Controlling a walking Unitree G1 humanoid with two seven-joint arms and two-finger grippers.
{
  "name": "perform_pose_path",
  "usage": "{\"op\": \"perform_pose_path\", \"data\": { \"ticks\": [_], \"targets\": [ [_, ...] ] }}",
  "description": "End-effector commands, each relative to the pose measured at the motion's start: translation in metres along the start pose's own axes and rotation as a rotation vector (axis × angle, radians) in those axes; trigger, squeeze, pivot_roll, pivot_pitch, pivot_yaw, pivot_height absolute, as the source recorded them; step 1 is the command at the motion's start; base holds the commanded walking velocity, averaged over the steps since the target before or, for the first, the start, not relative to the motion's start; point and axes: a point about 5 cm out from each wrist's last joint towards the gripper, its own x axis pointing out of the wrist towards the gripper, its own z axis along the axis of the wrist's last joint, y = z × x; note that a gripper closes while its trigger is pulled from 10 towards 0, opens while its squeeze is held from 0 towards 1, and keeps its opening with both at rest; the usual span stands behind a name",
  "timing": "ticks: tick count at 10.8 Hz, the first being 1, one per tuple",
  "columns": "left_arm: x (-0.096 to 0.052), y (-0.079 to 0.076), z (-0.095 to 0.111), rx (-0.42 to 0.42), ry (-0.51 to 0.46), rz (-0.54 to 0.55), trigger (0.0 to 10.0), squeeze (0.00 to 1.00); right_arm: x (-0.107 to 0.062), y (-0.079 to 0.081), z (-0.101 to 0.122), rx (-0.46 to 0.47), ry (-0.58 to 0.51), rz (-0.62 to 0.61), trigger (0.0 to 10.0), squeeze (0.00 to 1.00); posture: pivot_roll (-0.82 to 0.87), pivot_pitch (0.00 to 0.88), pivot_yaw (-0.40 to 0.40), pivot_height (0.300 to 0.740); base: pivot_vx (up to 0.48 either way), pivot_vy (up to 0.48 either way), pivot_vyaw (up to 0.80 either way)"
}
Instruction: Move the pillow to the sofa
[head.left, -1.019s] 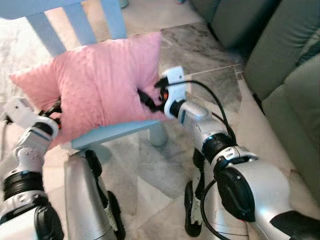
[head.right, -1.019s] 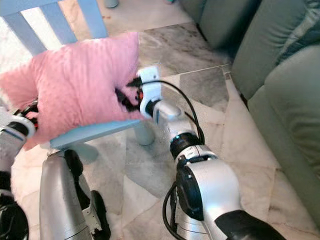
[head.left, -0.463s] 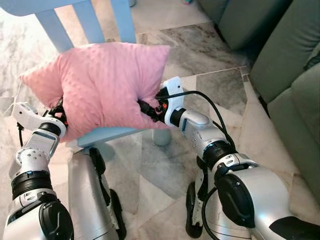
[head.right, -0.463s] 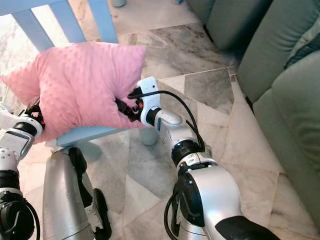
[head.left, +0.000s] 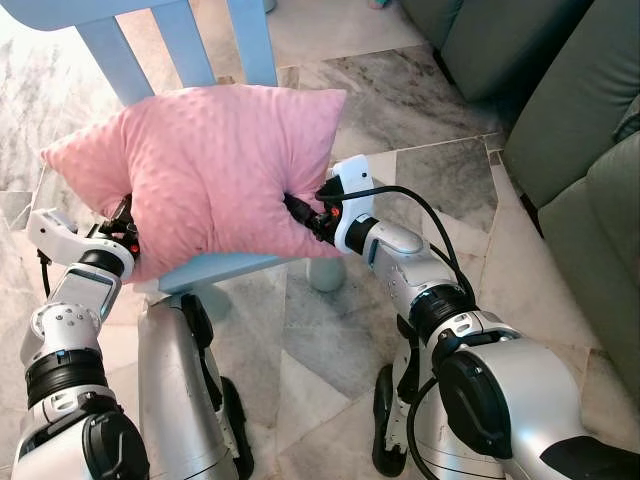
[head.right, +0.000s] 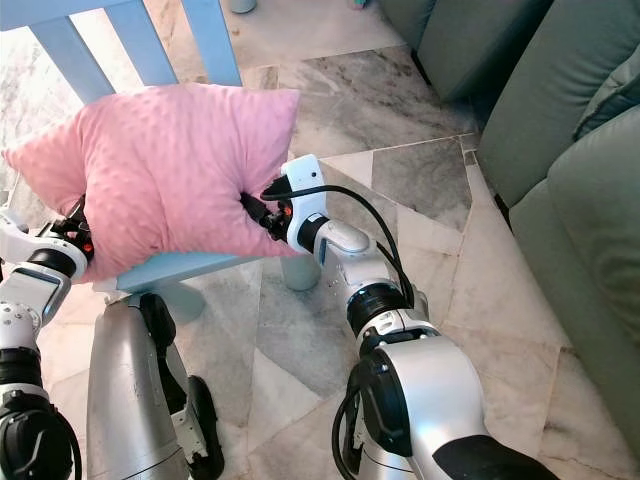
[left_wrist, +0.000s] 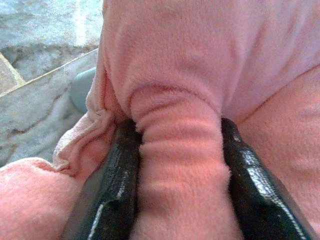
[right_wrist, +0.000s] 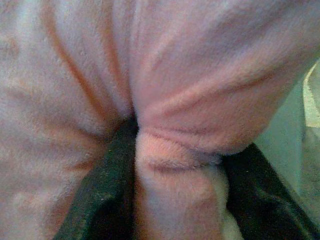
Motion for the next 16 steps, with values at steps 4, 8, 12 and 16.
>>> {"op": "perform_pose_path", "data": {
  "ticks": [4, 8, 12, 16],
  "targets": [
    [0.002, 0.01, -0.031, 0.024, 0.151, 0.044, 0.0, 0.0, 0.002, 0.005, -0.006, 0.003, 0.045, 0.013, 0.0, 0.0, -0.04, 0.417, 0.0, 0.408, 0.0, 0.0, 0.0],
    [0.002, 0.01, -0.037, 0.017, 0.154, 0.045, 0.0, 0.0, 0.003, 0.009, -0.009, 0.028, 0.02, 0.018, 0.0, 0.0, -0.03, 0.397, 0.02, 0.408, 0.0, 0.0, 0.0],
    [0.001, 0.014, -0.036, 0.038, 0.149, 0.066, 0.0, 0.0, 0.002, 0.008, -0.007, 0.024, 0.016, 0.025, 0.0, 0.0, -0.03, 0.405, 0.021, 0.408, 0.0, 0.0, 0.0],
    [-0.003, 0.005, -0.027, 0.255, 0.085, 0.089, 0.0, 0.0, 0.004, 0.008, 0.004, -0.015, -0.04, 0.016, 0.0, 0.0, -0.03, 0.372, 0.027, 0.408, 0.0, 0.0, 0.0]
  ]
}}
